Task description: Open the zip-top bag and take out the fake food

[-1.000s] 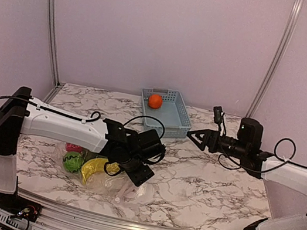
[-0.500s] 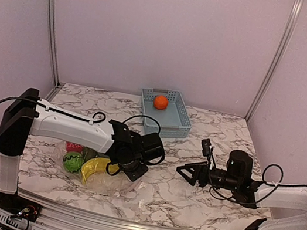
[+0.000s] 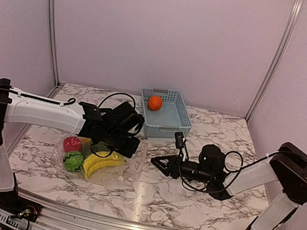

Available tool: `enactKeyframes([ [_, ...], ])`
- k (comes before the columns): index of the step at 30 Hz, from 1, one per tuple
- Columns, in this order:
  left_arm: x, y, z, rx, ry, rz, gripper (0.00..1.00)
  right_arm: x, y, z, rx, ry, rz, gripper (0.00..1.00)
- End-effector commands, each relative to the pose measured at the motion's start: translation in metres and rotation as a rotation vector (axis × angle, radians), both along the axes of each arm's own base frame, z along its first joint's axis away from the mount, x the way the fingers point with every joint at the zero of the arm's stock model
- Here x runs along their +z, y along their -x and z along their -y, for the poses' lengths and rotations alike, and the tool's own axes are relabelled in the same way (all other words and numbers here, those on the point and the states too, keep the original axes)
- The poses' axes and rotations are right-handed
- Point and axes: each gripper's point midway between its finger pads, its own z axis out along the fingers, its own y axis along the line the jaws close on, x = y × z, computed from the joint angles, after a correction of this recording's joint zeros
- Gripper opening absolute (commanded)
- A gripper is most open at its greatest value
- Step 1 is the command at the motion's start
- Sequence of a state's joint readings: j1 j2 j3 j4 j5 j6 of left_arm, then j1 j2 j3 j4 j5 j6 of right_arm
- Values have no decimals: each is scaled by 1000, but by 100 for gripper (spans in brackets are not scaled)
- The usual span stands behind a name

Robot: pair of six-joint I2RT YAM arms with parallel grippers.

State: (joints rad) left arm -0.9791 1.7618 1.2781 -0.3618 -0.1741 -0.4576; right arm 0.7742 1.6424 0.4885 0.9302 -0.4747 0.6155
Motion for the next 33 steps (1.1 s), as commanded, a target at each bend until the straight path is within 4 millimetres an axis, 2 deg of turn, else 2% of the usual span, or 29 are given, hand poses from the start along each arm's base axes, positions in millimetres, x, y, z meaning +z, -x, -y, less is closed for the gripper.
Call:
enactKeyframes([
  [1, 14, 1, 17, -14, 127, -6, 0, 38, -10, -43, 51, -198, -6, 43],
  [5, 11, -2, 14, -2, 129, -14, 0, 34, -11, -74, 96, -219, -42, 36],
  [8, 11, -4, 9, 17, 146, -12, 0, 23, -14, -87, 79, -179, -62, 32],
  [12, 18, -5, 7, 26, 189, -3, 0, 3, -19, -89, 49, -164, -115, 30],
  [20, 23, -4, 0, 29, 200, 9, 0, -13, -7, -70, 22, -166, -168, 29],
  [25, 26, -2, 3, 8, 229, 9, 0, -18, -16, -86, 42, -170, -188, 29],
  [33, 29, 0, 7, -3, 253, 12, 0, -43, -32, -110, 43, -134, -264, 38],
])
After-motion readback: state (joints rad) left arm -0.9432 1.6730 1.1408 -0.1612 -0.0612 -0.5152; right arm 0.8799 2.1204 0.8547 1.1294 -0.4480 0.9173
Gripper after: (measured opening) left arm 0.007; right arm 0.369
